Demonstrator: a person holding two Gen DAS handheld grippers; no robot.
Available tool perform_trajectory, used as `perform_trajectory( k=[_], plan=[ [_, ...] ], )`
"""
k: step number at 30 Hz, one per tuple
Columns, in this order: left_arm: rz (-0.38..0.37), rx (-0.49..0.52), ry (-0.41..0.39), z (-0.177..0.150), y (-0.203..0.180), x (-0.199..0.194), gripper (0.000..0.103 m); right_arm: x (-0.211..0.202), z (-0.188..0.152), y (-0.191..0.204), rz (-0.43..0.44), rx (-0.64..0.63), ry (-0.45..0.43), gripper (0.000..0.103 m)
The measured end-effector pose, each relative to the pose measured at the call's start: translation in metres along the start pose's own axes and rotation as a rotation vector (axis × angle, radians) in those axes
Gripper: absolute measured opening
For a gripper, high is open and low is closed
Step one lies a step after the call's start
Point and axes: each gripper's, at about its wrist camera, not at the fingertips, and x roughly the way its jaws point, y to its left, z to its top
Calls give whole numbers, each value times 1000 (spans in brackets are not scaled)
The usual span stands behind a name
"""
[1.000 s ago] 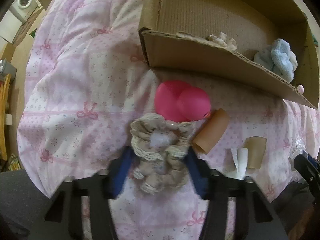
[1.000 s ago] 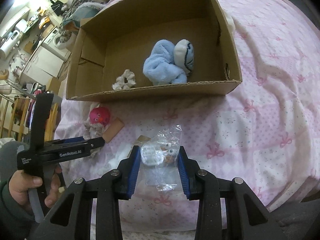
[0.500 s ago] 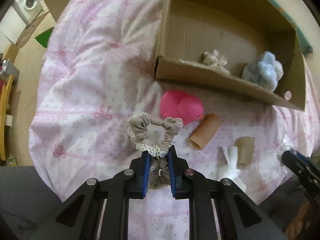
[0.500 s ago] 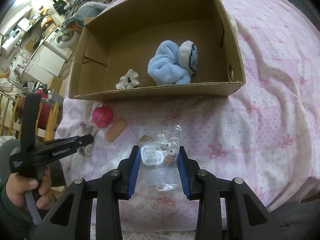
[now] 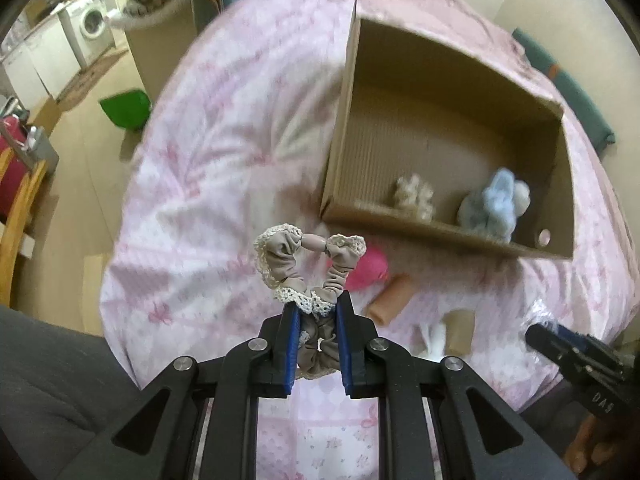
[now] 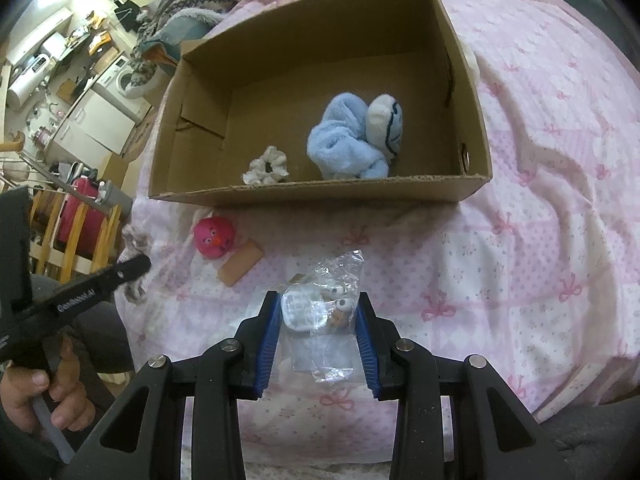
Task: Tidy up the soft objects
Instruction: 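Lift the lace scrunchie and plastic bag over the box with both tools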
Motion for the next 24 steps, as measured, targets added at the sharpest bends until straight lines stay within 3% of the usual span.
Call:
perform_trajectory(
  k=[6,14,19,24],
  plan=[
    [-18,0,-30,20,-13,-11,15,-22,8,10,11,-32,-56,38],
    [22,36,-81,69,-41,-18,15,-44,55,21,38,-72,-130,38],
    [67,47,-75,88,-57,-5,15,-35,96,25,36,-121,-134,38],
    [106,27,-66,93,-62,19,15,-8,112,23,23,-162,-115,38]
  ],
)
